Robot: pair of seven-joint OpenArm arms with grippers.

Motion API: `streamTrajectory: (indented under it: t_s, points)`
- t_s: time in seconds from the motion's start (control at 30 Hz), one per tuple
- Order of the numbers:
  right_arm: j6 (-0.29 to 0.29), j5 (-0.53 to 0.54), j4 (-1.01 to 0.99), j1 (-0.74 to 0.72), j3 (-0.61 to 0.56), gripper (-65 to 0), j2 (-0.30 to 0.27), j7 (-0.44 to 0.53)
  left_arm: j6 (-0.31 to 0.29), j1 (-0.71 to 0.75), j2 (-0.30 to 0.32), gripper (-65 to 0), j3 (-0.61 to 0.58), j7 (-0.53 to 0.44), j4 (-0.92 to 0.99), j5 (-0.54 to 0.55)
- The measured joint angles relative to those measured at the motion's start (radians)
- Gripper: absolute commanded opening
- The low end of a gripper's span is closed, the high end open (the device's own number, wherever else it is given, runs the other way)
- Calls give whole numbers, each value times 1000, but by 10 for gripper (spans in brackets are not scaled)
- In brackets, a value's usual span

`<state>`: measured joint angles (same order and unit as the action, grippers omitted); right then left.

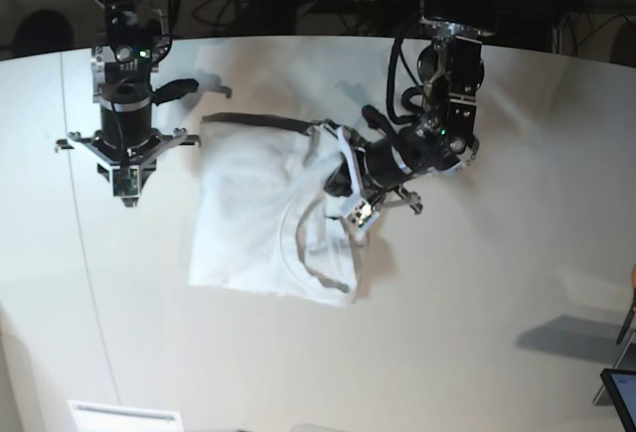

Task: Fold the T-shirt properly
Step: 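Release the fabric and raise the left gripper from the bundle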

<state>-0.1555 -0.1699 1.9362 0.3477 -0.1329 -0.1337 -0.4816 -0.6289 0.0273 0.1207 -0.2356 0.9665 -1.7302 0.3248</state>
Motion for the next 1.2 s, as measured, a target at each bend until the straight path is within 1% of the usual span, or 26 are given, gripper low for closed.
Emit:
streamTrajectory:
  t_s: [0.03,0.13,0.23,0.37,0.47,0.5,0.6,0.67,0.73,0.87,0.93,1.0,1.03,1.1,1.2]
  points:
    - [10,10,-11,2,-2,-649,-9,-13,1,29,12,-650,1,2,-35,0]
    - [2,9,-19,15,-2,-649,-9,-16,0,114,50,-650,3,9,-156,-6]
    - [6,8,-18,18,-3,-649,-6,-11,1,203,56,-650,7,2,-261,-4]
    - [6,7,-18,21,-2,-649,-11,-11,0,301,51,-650,1,-30,-274,-3]
    - [6,7,-18,24,-2,-650,-9,-11,1,336,54,-650,4,-106,-254,-6]
    - [6,7,-18,24,-3,-650,-8,-11,2,339,54,-650,4,-116,-243,-7]
    - [5,7,-18,24,-3,-650,-10,-11,48,338,50,-650,4,-144,-227,-7]
    - [6,7,-18,27,-3,-650,-9,-10,52,331,50,-650,4,-179,-229,-6]
    - [6,7,-18,29,-3,-650,-7,-10,50,307,46,-650,-8,-185,-235,-6]
    - [6,7,-18,29,-5,-650,-6,-10,55,254,-31,-650,7,-206,-203,-6]
    - [5,7,-18,37,-5,-650,-7,-10,53,231,-45,-650,2,-206,-152,3]
    - [6,7,-18,50,-5,-650,-6,-10,138,210,-69,-650,4,-204,-82,-7]
    - [7,8,-18,55,-5,-650,-4,-11,166,193,-77,-650,6,-202,-40,-13]
    - [8,8,-18,54,-5,-650,-4,-10,192,165,-85,-650,8,-198,12,-7]
    - [6,7,-18,57,-5,-650,-6,-7,203,159,-87,-650,12,-206,19,-6]
